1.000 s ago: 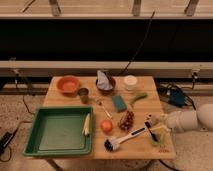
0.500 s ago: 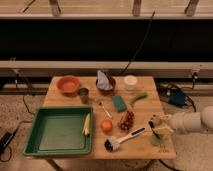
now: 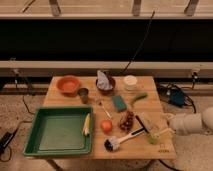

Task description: Place eraser in plastic cup

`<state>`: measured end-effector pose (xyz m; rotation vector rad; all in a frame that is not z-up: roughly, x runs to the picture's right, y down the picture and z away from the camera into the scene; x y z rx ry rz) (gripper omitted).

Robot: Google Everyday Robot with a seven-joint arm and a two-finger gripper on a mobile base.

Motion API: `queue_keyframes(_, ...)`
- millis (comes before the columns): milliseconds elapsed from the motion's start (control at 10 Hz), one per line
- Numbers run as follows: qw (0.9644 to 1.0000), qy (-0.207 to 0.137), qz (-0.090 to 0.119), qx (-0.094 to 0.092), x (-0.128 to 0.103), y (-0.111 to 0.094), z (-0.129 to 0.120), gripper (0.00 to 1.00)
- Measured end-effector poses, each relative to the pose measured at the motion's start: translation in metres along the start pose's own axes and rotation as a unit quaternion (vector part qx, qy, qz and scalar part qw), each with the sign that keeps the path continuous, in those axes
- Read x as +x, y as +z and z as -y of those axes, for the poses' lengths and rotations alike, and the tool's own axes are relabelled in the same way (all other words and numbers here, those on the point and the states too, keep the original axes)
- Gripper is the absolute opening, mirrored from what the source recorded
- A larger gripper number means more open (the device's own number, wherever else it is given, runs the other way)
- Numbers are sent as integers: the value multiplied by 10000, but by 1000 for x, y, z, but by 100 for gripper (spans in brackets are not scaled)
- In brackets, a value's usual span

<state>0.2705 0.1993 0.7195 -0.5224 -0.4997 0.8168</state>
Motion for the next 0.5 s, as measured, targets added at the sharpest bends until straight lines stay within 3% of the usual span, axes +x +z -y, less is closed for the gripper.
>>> queue_keyframes(500,10000,-44,1,12,-6,0,0,80)
